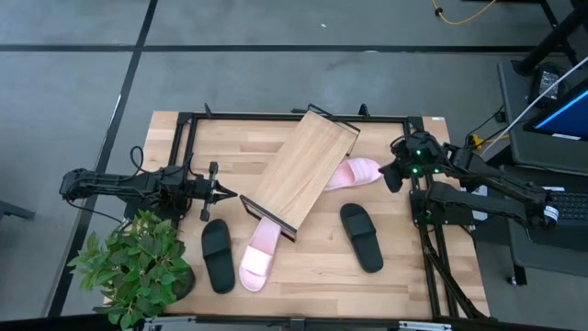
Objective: Pick and place slides into the shelf
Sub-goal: Put the right pink slide on the shelf
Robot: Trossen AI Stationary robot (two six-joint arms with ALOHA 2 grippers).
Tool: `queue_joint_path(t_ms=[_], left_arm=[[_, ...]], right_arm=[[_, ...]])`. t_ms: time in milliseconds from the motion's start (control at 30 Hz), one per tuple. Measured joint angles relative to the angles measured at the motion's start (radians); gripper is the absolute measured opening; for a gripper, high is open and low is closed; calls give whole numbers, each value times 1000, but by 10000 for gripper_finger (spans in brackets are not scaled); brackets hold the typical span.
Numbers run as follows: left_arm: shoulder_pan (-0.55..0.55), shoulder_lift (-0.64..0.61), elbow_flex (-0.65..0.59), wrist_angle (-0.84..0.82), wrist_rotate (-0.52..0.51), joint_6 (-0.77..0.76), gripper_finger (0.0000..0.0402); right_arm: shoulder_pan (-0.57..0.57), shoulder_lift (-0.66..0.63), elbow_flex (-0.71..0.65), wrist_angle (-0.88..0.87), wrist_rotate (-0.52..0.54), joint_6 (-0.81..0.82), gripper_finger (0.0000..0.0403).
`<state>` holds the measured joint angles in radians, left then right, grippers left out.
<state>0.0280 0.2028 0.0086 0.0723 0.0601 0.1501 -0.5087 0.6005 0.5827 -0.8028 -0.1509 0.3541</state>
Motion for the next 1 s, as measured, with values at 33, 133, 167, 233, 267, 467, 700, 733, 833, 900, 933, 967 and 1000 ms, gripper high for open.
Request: queue_joint_path(t_ms=[33, 133, 167, 233, 267, 467, 700, 733, 833, 900, 933, 967, 1000], left_arm=[[0, 0, 0, 0, 0, 0, 0], [0, 0, 0, 0, 0, 0, 0], [0, 0, 0, 0, 0, 0, 0], [0, 0, 0, 0, 0, 0, 0], [0, 0, 0, 0, 0, 0, 0], [0, 0, 0, 0, 0, 0, 0], [0, 0, 0, 0, 0, 0, 0], [0, 0, 0, 0, 0, 0, 0], [0, 0, 0, 0, 0, 0, 0], [0, 0, 0, 0, 0, -1, 0], [0, 0, 0, 0, 0, -1, 0], [0, 0, 0, 0, 0, -1, 0], [0, 0, 0, 0, 0, -1, 0]], right_arm=[[0, 0, 0, -4, 0, 0, 9], [0, 0, 0, -2, 0, 2, 9], [0, 0, 0, -2, 0, 1, 9], [0, 2, 0, -2, 0, 3, 9], [0, 2, 0, -2, 2, 3, 9], [0, 14, -31, 39, 13, 9, 9], [-1, 13, -114, 178, 12, 25, 9], [-1, 13, -114, 181, 11, 37, 9], [-1, 13, -114, 175, 16, 65, 10], [-1, 16, -114, 168, 18, 82, 10], [-1, 20, -114, 166, 23, 86, 10], [-1, 21, -114, 163, 33, 87, 10], [-1, 23, -114, 160, 46, 87, 10]])
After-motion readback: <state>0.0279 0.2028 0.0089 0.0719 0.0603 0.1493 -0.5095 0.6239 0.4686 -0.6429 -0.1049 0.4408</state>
